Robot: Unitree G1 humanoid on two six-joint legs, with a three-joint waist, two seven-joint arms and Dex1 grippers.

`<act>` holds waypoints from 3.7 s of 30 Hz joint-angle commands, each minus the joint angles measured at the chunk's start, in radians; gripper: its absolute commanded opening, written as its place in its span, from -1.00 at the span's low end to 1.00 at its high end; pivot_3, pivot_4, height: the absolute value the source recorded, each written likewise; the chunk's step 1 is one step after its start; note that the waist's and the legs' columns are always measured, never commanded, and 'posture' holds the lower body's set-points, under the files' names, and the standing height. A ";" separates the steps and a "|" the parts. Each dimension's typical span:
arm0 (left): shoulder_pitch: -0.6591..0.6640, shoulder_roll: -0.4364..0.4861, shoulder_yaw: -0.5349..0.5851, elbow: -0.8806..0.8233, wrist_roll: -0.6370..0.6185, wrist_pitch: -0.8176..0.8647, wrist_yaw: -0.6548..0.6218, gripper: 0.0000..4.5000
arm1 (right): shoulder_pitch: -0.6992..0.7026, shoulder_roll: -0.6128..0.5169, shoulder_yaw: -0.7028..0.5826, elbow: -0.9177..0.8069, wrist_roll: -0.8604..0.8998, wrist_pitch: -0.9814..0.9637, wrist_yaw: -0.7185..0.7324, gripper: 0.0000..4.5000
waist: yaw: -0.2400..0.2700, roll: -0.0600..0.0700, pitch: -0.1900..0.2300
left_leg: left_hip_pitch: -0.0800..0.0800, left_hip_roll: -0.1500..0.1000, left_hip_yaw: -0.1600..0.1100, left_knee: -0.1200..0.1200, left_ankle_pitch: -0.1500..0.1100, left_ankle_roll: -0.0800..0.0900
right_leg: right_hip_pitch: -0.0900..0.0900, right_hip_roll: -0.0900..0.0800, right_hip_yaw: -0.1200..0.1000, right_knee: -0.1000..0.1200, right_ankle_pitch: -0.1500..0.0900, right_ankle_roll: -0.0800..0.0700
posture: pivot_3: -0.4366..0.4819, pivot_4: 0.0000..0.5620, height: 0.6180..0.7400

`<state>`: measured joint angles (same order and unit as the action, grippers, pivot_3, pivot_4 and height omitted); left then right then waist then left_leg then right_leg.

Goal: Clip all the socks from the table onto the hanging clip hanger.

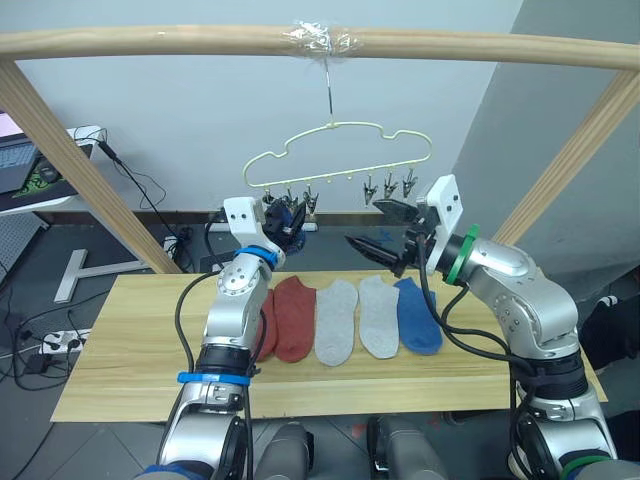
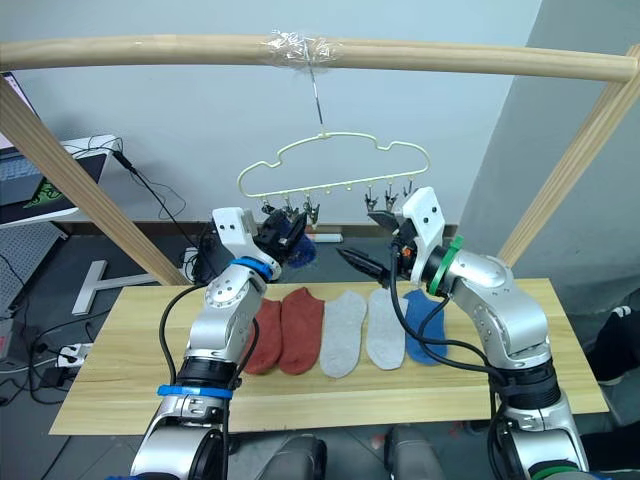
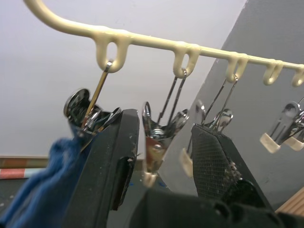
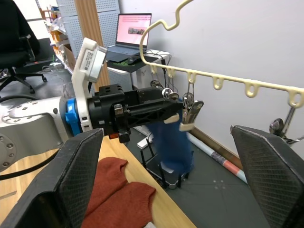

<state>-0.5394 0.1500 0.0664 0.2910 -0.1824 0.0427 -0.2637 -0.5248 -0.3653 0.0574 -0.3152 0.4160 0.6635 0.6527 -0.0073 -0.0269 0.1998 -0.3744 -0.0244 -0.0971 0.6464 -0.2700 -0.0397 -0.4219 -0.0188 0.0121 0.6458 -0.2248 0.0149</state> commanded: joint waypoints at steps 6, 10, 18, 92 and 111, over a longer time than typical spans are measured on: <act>-0.023 0.001 0.006 -0.007 0.037 -0.052 0.037 -0.06 | -0.017 -0.008 -0.025 -0.031 0.026 -0.018 -0.005 1.00 | 0.000 0.000 0.000 | 0.000 0.000 0.000 0.000 0.000 0.000 | 0.000 0.000 0.000 0.000 0.000 0.000 | -0.13 -0.42 1.00; -0.026 0.009 0.006 0.001 0.055 -0.062 0.051 -0.06 | -0.017 -0.011 -0.026 -0.032 0.027 -0.016 -0.006 1.00 | -0.001 0.000 0.000 | 0.000 0.000 0.000 0.000 0.000 0.000 | 0.000 0.000 0.000 0.001 0.000 0.000 | -0.13 -0.41 1.00; -0.025 0.009 0.007 0.006 0.061 -0.063 0.053 -0.06 | -0.014 -0.016 -0.026 -0.036 0.029 -0.014 -0.006 1.00 | -0.002 0.000 0.000 | 0.000 0.000 0.000 0.000 0.000 0.000 | 0.000 0.000 0.000 0.001 0.000 0.000 | -0.13 -0.40 1.00; 0.019 0.003 0.013 -0.092 0.001 0.016 -0.017 -1.00 | 0.028 -0.020 0.120 0.996 -0.409 -0.500 -0.078 1.00 | -0.023 -0.001 0.000 | 0.009 0.001 0.013 0.000 0.001 0.002 | 0.003 0.001 0.006 0.004 0.003 -0.002 | -0.09 -0.35 1.00; 0.019 0.001 0.023 -0.102 -0.009 0.035 -0.011 -1.00 | 0.045 0.007 0.097 1.136 -0.423 -0.502 0.005 -0.23 | -0.022 -0.001 -0.001 | 0.015 0.001 0.012 0.001 0.001 0.002 | 0.011 0.001 0.005 0.002 0.003 0.000 | -0.03 -0.36 1.00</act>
<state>-0.5129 0.1510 0.0839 0.2320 -0.1802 0.0835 -0.2741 -0.5159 -0.3445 0.1575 0.8072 -0.0128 0.1234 0.6327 -0.0292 -0.0283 0.1991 -0.3584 -0.0231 -0.0855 0.6472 -0.2693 -0.0379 -0.4102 -0.0179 0.0172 0.6476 -0.2224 0.0152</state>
